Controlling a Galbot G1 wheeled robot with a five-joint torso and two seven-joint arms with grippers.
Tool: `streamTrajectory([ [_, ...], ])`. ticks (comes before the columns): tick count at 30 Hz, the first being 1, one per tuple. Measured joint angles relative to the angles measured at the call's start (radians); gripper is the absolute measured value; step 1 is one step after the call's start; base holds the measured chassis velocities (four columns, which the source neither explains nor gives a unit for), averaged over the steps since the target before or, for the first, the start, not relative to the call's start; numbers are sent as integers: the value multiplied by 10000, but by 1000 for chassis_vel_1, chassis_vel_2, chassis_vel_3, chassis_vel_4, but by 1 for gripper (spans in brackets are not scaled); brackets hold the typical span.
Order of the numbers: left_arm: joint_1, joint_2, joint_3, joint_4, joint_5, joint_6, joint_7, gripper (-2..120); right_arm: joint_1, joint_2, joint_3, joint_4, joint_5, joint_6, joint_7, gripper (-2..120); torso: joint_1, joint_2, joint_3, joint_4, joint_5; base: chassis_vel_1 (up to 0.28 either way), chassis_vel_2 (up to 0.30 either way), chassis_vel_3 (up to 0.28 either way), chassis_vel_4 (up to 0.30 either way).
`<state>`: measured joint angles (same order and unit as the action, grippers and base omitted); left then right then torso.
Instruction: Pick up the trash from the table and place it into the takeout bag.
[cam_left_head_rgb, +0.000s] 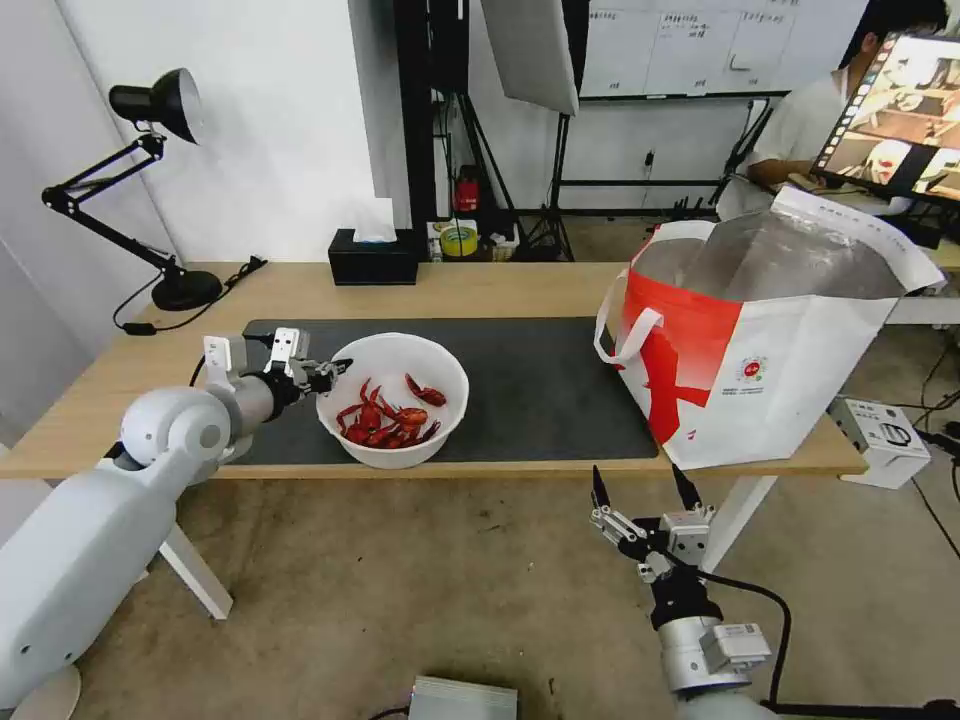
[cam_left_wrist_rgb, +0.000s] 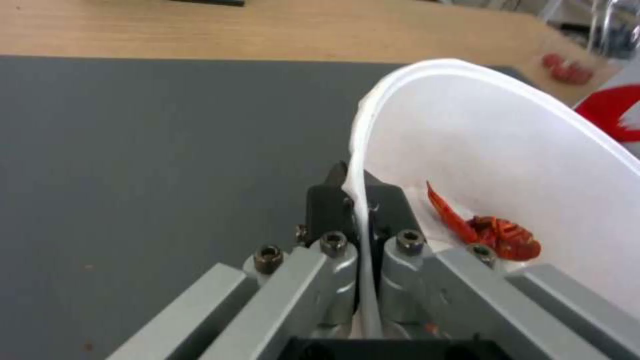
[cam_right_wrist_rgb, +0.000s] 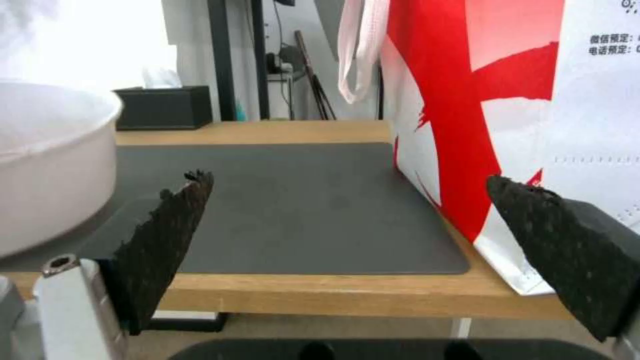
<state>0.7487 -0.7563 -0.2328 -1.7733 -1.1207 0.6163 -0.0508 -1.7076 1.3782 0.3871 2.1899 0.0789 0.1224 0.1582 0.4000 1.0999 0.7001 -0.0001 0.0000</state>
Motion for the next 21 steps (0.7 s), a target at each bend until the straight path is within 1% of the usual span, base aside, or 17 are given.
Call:
streamTrajectory([
  [2, 0, 12, -74, -355, -731, 120, -575, 0, 0, 0, 0, 0, 0, 0, 0, 100, 1, 0, 0, 1, 0, 0, 0, 0, 0],
  [4, -29, 23, -99, -602, -1133, 155, -915, 0, 0, 0, 0, 0, 0, 0, 0, 100, 0, 1, 0, 1, 0, 0, 0, 0, 0],
  [5, -29, 23, -99, -602, -1133, 155, -915, 0, 0, 0, 0, 0, 0, 0, 0, 100, 0, 1, 0, 1, 0, 0, 0, 0, 0],
  [8, -241, 97, -93, -970, -1781, 160, -1424, 0, 0, 0, 0, 0, 0, 0, 0, 100, 0, 0, 0, 1, 0, 0, 0, 0, 0],
  [9, -241, 97, -93, -970, -1781, 160, -1424, 0, 0, 0, 0, 0, 0, 0, 0, 100, 0, 0, 0, 1, 0, 0, 0, 0, 0],
  [12, -750, 147, 136, -1226, -2452, 183, -1791, 0, 0, 0, 0, 0, 0, 0, 0, 100, 0, 0, -1, 2, 1, 0, 0, 0, 0],
  [13, -750, 147, 136, -1226, -2452, 183, -1791, 0, 0, 0, 0, 0, 0, 0, 0, 100, 0, 0, -1, 2, 1, 0, 0, 0, 0],
  [15, -1249, 50, 505, -1261, -2791, 199, -2012, 0, 0, 0, 0, 0, 0, 0, 0, 100, 0, 0, -1, 1, 2, 0, 0, 0, 0],
  [16, -1249, 50, 505, -1261, -2791, 199, -2012, 0, 0, 0, 0, 0, 0, 0, 0, 100, 0, 0, -1, 1, 2, 0, 0, 0, 0],
  [20, -2680, -424, 1570, -1236, -3501, 267, -2484, 0, 0, 0, 0, 0, 0, 0, 0, 100, 1, 0, -1, 1, 3, 0, 0, 0, 0],
  [21, -2680, -424, 1570, -1236, -3501, 267, -2484, 0, 0, 0, 0, 0, 0, 0, 0, 100, 1, 0, -1, 1, 3, 0, 0, 0, 0],
])
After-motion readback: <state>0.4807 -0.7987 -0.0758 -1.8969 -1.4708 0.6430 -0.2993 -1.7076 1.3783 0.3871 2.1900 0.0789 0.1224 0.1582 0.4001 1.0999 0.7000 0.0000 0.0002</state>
